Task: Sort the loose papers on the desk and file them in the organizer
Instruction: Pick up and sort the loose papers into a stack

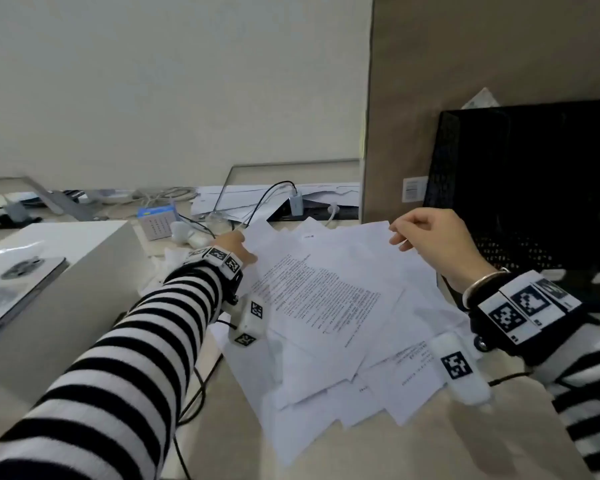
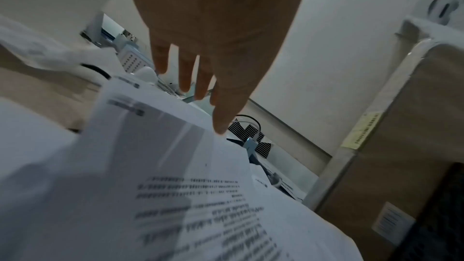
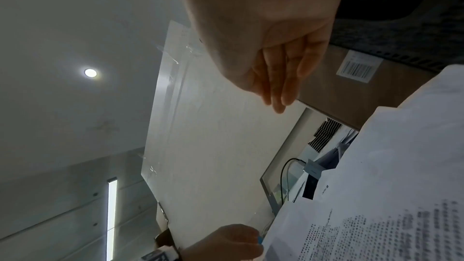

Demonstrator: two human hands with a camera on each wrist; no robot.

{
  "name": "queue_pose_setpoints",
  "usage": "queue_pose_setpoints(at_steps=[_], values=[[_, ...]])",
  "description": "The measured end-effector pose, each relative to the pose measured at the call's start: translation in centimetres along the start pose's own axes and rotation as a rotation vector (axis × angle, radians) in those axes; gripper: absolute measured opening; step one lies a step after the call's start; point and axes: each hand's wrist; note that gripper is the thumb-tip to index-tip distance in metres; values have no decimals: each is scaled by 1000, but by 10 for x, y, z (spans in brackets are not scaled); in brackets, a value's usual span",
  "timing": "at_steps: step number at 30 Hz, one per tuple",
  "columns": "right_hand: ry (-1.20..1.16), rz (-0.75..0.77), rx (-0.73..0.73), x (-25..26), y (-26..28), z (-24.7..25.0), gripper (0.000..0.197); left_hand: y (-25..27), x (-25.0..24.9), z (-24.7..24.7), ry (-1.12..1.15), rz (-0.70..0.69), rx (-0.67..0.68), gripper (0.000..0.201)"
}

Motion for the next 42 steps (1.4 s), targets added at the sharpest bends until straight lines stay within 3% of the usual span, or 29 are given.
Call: queue_pose_setpoints(at_steps=[5, 7, 10, 15, 20, 23, 26, 29, 34, 38, 42], values=[[-46, -22, 11, -3, -33, -18, 19, -34, -7, -4, -145, 16, 205, 57], [-90, -38, -6, -1, -40, -20, 19, -40, -9, -5, -226, -20, 214, 51], [-140, -68, -26, 2, -40, -21, 20, -40, -11, 3, -135, -34, 171, 42], [-241, -133, -76, 5, -24, -14, 19, -28, -2, 30, 331, -77, -15, 10], [-313, -193, -135, -6, -1, -18, 19, 7, 4, 26, 1060, -63, -213, 8], [-371, -221, -137, -11, 14, -22, 19, 31, 1, 7, 1571, -5, -133, 15], [-407, -250, -41, -18, 26, -31, 21, 54, -15, -15, 1869, 71, 86, 12], [-386, -273, 110, -29, 31, -41, 32, 73, -37, -44, 1905, 96, 263, 26], [-447, -251, 262, -41, 32, -52, 42, 80, -66, -81, 1895, 43, 214, 38], [-406, -194, 221, -51, 28, -53, 18, 91, -79, -100, 1866, -29, 354, 33], [-366, -178, 112, -68, 20, -50, 15, 91, -78, -108, 1860, -82, 441, 28]])
Point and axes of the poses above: each hand's wrist, its own y-axis away from the middle knuckle, its own z-axis out of the back of the hand, x = y × z, and after that the axes turned 9 degrees about y, right-handed
